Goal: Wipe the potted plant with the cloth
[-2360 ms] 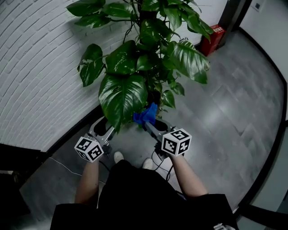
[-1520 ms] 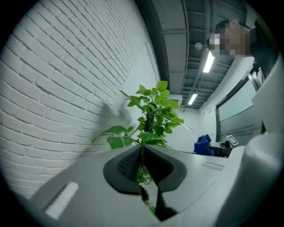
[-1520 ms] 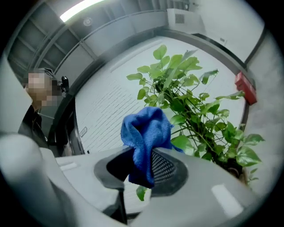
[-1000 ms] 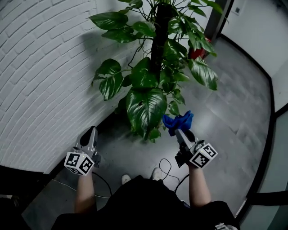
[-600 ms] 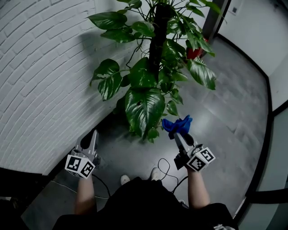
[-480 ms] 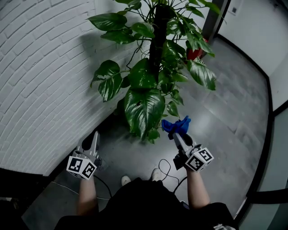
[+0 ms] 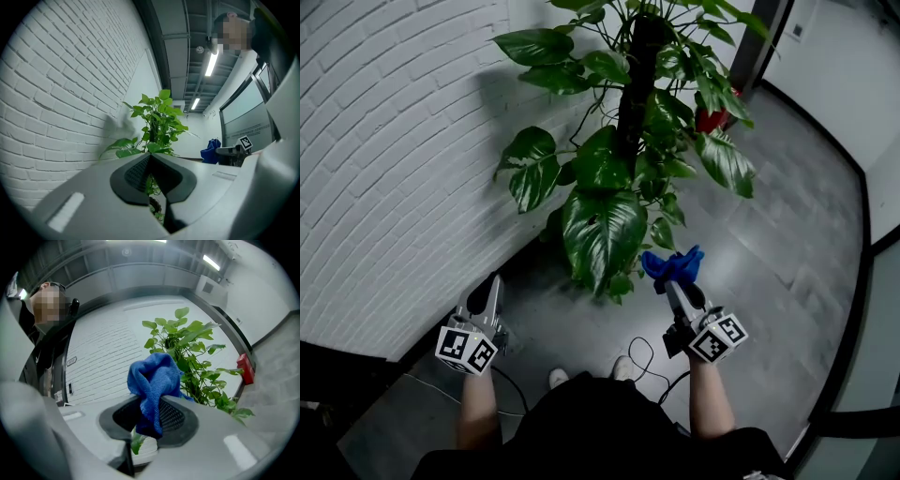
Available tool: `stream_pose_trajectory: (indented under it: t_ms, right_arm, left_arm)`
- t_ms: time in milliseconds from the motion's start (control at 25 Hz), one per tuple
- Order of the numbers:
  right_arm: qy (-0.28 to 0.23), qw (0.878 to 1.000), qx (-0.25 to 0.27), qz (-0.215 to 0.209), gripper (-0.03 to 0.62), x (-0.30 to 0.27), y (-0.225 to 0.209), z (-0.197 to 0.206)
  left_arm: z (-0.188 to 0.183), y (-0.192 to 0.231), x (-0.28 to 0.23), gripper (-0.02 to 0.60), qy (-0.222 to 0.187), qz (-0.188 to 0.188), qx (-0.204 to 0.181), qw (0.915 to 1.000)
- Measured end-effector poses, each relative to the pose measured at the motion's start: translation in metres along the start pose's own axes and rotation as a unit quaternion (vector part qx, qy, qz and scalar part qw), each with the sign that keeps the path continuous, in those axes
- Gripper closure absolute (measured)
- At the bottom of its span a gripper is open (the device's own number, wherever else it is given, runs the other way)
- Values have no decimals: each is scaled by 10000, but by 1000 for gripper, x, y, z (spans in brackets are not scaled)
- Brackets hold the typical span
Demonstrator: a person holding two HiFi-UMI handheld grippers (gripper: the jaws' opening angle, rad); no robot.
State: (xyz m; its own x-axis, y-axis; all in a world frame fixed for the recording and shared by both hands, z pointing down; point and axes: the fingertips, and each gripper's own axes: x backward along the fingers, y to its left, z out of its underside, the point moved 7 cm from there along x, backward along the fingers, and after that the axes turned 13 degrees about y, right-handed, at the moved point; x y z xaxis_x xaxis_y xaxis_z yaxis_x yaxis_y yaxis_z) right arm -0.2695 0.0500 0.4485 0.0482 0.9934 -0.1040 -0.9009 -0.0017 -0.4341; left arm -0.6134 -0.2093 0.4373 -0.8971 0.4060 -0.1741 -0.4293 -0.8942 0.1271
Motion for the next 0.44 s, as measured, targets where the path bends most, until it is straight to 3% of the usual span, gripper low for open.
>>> stream_pose_trajectory:
  t_ms: [200, 440]
  right_arm:
    - [25, 10000, 88, -13, 493, 0, 2, -2]
    - [79, 9998, 162, -56, 493, -2, 5, -2]
  left_arm:
    - [-2, -3, -5, 577, -108, 75, 37, 9999]
    - [-6, -12, -23, 575, -273, 38, 366, 9990]
